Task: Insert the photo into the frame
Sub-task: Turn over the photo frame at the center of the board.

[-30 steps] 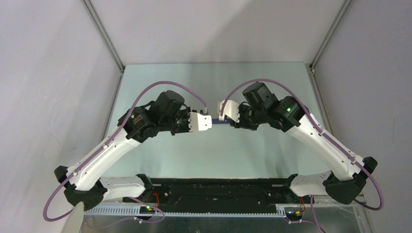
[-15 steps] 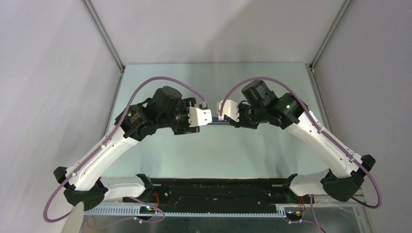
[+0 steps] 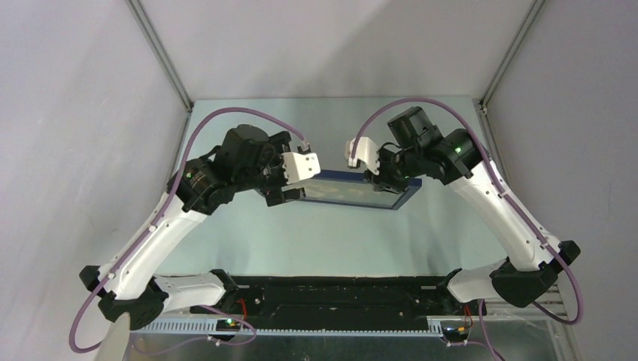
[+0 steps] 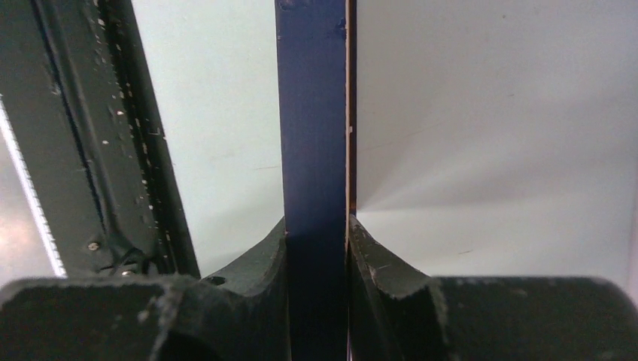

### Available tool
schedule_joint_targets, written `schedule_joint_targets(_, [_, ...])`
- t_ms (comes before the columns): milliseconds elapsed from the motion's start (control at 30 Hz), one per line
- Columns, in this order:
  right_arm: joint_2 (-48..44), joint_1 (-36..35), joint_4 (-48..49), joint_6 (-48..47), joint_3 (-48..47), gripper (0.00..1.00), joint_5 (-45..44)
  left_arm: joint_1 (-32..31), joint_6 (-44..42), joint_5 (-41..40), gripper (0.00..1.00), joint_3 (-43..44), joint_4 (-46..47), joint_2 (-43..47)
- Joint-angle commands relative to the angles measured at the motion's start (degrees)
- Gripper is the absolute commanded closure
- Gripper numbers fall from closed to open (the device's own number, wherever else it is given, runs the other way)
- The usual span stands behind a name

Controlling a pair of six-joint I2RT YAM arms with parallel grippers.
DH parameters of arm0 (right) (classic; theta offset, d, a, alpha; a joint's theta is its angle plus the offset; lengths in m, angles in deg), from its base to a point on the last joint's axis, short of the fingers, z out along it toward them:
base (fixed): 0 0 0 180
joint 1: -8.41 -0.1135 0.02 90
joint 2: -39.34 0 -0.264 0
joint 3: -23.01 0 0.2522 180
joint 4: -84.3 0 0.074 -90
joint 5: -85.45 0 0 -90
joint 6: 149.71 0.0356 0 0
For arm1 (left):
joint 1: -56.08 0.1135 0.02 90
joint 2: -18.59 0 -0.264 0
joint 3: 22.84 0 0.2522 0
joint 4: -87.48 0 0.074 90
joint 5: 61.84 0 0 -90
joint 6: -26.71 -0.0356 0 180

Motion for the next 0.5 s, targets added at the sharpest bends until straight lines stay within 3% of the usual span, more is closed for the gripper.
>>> schedule_joint_targets(0, [-0.4, 2.8, -2.2, 2.5, -6.3, 1.0, 11.0, 2.5, 2.2, 2.4, 0.0, 2.5, 1.3, 2.4])
schedule_joint_targets(200, [2.0, 8.1, -6.4, 3.5, -10.5, 1.0, 20.0, 4.5, 2.5, 3.1, 0.0, 4.0, 1.3, 3.8])
schedule_joint_targets(467, [6.6, 13.2, -9.5, 3.4, -12.0, 1.0, 24.9, 5.1, 3.0, 2.3, 0.0, 4.3, 1.3, 5.1])
